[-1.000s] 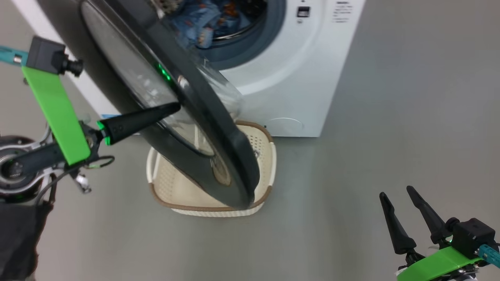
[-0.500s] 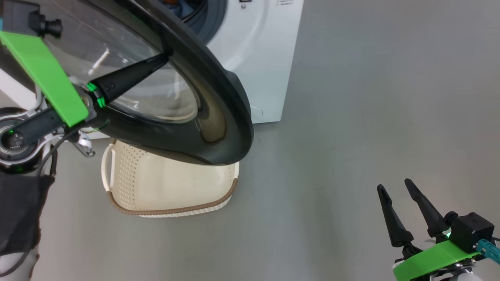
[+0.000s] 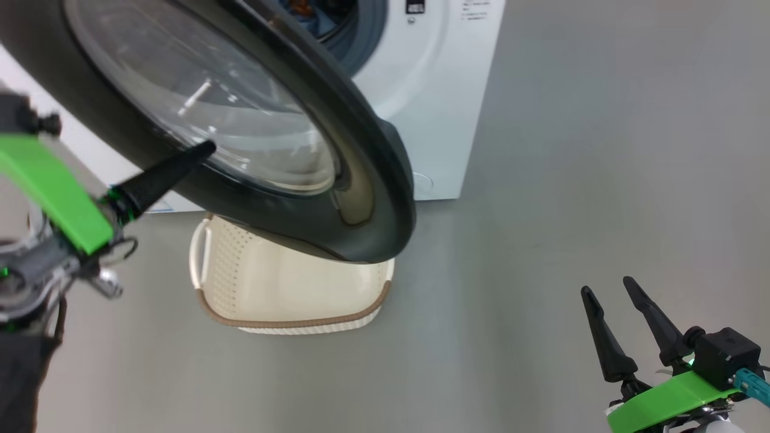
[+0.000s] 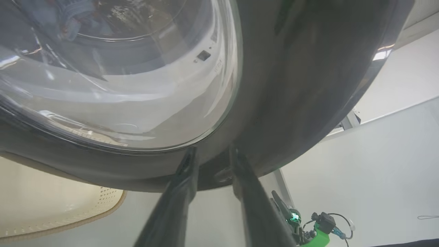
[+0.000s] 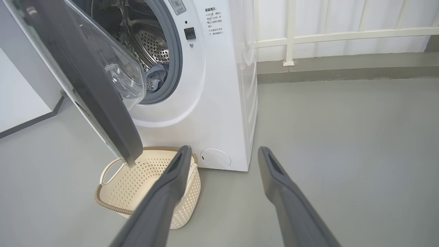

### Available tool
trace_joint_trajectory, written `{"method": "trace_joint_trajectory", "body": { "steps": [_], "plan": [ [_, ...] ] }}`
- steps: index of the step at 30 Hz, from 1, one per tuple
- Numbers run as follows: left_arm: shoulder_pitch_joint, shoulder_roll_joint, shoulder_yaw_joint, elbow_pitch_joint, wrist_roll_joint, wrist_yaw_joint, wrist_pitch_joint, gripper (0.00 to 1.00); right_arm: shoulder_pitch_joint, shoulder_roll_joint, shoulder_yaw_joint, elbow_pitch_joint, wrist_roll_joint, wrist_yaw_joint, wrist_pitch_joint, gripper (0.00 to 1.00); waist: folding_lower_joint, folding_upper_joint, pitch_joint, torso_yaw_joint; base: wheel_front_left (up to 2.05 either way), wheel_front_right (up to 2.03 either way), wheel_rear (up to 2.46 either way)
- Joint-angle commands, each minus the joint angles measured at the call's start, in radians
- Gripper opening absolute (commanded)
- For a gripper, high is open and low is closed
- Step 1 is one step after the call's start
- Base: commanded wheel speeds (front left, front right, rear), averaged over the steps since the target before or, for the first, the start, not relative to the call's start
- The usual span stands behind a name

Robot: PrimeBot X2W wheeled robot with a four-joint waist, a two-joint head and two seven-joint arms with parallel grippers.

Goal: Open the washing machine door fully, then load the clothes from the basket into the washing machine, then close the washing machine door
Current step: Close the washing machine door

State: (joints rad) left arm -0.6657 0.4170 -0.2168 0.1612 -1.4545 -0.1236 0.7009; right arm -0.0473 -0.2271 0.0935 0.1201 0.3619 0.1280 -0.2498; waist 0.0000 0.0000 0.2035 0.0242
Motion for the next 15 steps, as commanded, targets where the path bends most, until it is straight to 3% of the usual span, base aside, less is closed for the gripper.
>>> {"method": "trace_joint_trajectory", "body": {
  "steps": [1,15],
  "plan": [
    [-0.003,0.057,0.046,-0.027,0.011,-0.007,-0.014,1.0,-0.013,-0.019,0.024,-0.019,-0.007,0.003,-0.012,1.0,0.0,0.0,-0.015,0.018,0.0,0.0,0.0],
    [0.253,0.097,0.03,-0.023,0.039,-0.007,-0.271,1.0,0.018,-0.038,0.019,-0.018,-0.006,0.003,-0.012,1.0,0.0,0.0,-0.064,0.077,0.0,0.0,0.0]
  ]
}}
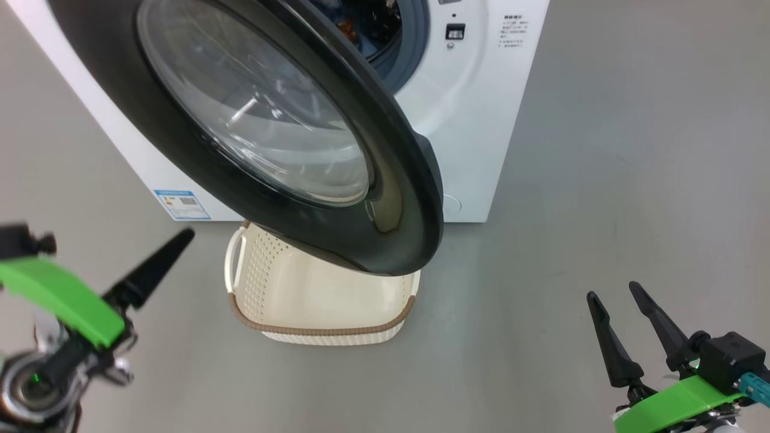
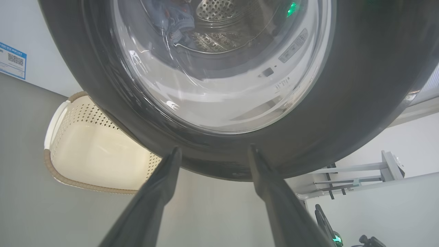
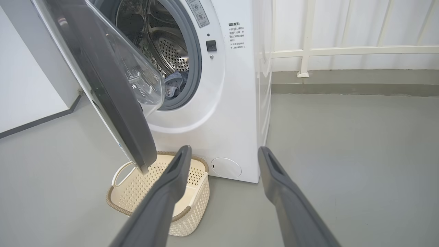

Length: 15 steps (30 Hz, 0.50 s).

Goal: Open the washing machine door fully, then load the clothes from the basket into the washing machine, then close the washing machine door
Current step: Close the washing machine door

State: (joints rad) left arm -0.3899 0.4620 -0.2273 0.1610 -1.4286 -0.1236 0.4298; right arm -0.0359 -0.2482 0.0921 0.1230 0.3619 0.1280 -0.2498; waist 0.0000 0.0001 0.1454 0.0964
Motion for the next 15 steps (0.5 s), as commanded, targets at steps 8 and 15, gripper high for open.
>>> {"method": "trace_joint_trajectory", "body": {
  "steps": [8,15],
  "plan": [
    [0.11,0.064,0.013,-0.016,0.011,-0.007,-0.186,1.0,0.04,-0.031,0.004,-0.024,-0.002,0.003,-0.012,1.0,0.0,-0.0001,-0.02,0.004,0.0,0.0,0.0],
    [0.185,0.062,-0.036,-0.005,0.007,-0.007,-0.382,1.0,0.058,-0.027,-0.02,-0.031,-0.001,0.003,-0.012,1.0,0.0,-0.0001,-0.014,-0.027,0.0,0.0,0.0]
  ]
}}
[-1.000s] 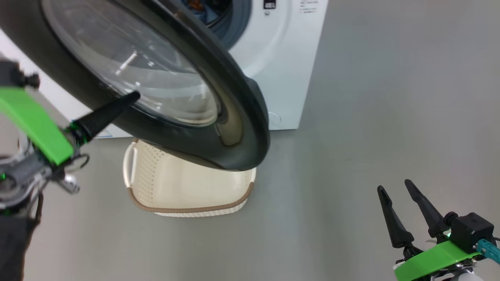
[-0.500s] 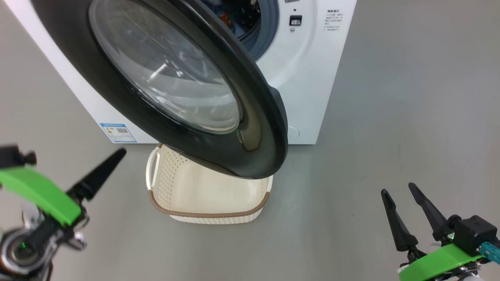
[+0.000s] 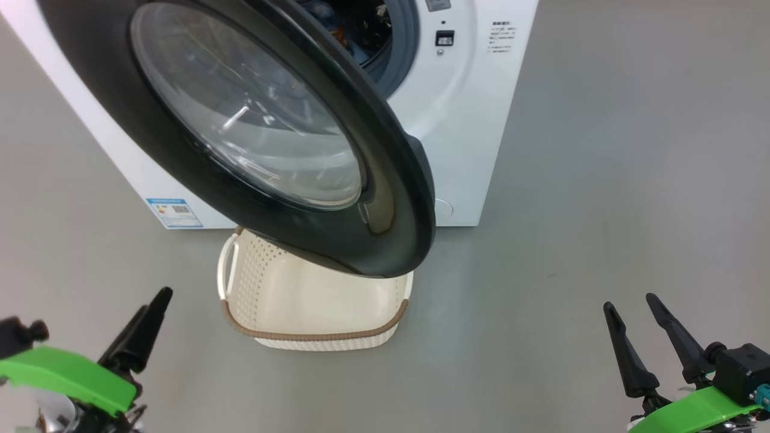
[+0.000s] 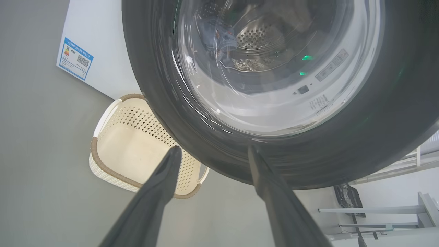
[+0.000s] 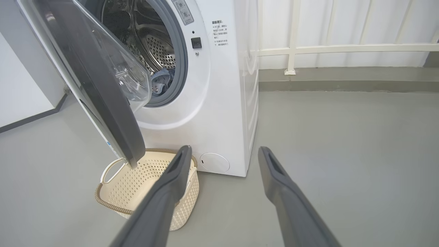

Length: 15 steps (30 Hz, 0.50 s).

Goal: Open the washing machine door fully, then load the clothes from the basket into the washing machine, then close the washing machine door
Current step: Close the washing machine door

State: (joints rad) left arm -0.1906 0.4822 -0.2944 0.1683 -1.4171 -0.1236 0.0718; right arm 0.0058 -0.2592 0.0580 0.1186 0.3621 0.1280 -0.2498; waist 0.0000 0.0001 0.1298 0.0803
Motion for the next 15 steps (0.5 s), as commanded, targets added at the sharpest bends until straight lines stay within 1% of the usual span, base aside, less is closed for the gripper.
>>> {"method": "trace_joint_trajectory", "body": {
  "steps": [1,8,10,11,15],
  "plan": [
    [-0.007,0.046,0.022,-0.007,0.002,-0.007,-0.048,1.0,0.019,-0.015,0.013,-0.027,-0.001,0.003,-0.012,1.0,0.0,-0.0001,0.002,-0.017,0.0,0.0,0.0],
    [0.026,0.078,-0.059,0.033,0.053,-0.007,-0.215,1.0,0.022,-0.005,0.01,-0.026,-0.002,0.003,-0.012,1.0,0.0,-0.0001,0.006,-0.068,0.0,0.0,0.0],
    [0.033,0.079,-0.084,0.042,0.047,-0.007,-0.255,1.0,0.02,-0.002,0.008,-0.025,-0.002,0.003,-0.012,1.0,0.0,-0.0001,0.008,-0.084,0.0,0.0,0.0],
    [0.033,0.079,-0.084,0.042,0.047,-0.007,-0.255,1.0,0.02,-0.002,0.008,-0.025,-0.002,0.003,-0.012,1.0,0.0,-0.0001,0.008,-0.084,0.0,0.0,0.0],
    [0.047,0.077,-0.113,0.062,0.051,-0.007,-0.313,1.0,0.024,0.004,0.002,-0.024,-0.002,0.003,-0.012,1.0,0.0,-0.0001,0.006,-0.115,0.0,0.0,0.0]
  ]
}}
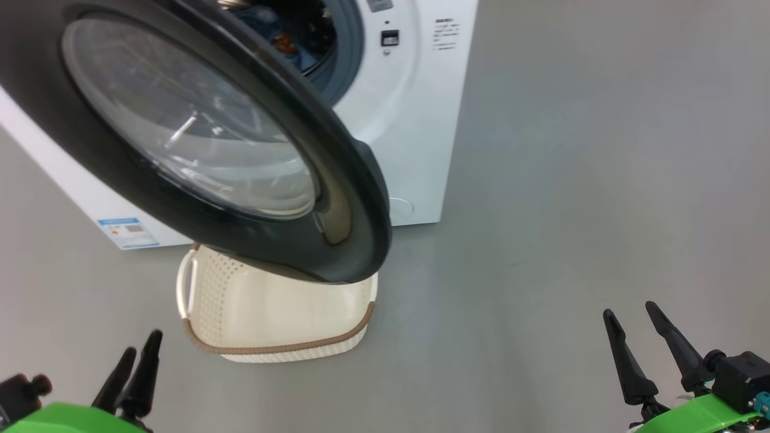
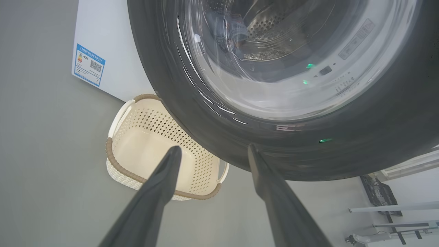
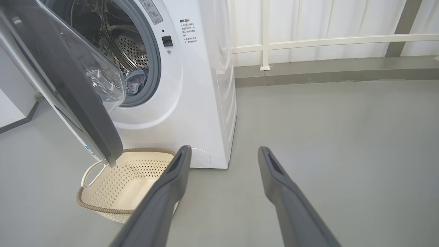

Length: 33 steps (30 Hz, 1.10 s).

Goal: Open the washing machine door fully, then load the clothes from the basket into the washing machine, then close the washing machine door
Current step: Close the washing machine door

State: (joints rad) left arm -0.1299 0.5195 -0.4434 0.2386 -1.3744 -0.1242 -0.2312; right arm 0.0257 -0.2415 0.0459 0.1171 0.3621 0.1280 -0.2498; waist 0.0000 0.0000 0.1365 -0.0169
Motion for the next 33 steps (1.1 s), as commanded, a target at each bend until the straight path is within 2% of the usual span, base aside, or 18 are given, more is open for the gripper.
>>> {"method": "trace_joint_trajectory", "body": {
  "steps": [1,4,10,23,29,33],
  "plan": [
    [-0.011,0.04,0.029,0.001,0.025,-0.007,-0.018,1.0,0.005,-0.013,0.013,-0.023,-0.002,0.003,-0.012,1.0,0.0,0.0,-0.001,-0.025,0.0,0.0,0.0],
    [-0.004,0.03,0.026,0.03,0.08,-0.007,-0.029,1.0,0.008,-0.01,0.01,-0.022,-0.002,0.003,-0.012,1.0,0.0,0.0,-0.002,-0.042,0.0,0.0,0.0],
    [0.023,-0.035,0.127,0.058,0.28,-0.007,-0.03,1.0,0.012,-0.007,0.0,-0.025,-0.003,0.003,-0.012,1.0,0.0,0.0,-0.006,-0.063,0.0,0.0,0.0],
    [0.133,-0.204,0.412,0.007,0.77,-0.007,-0.03,1.0,0.024,-0.001,-0.02,-0.028,-0.004,0.003,-0.012,1.0,0.0,0.0,-0.032,-0.074,0.0,0.0,0.0],
    [0.165,-0.267,0.489,-0.045,0.933,-0.007,-0.031,1.0,0.027,0.002,-0.021,-0.031,-0.004,0.003,-0.012,1.0,0.0,0.0,-0.035,-0.069,0.0,0.0,0.0],
    [0.175,-0.304,0.528,-0.05,0.998,-0.007,-0.031,1.0,0.025,0.005,-0.018,-0.029,-0.005,0.003,-0.012,1.0,0.0,0.0,-0.032,-0.067,0.0,0.0,0.0]
  ]
}}
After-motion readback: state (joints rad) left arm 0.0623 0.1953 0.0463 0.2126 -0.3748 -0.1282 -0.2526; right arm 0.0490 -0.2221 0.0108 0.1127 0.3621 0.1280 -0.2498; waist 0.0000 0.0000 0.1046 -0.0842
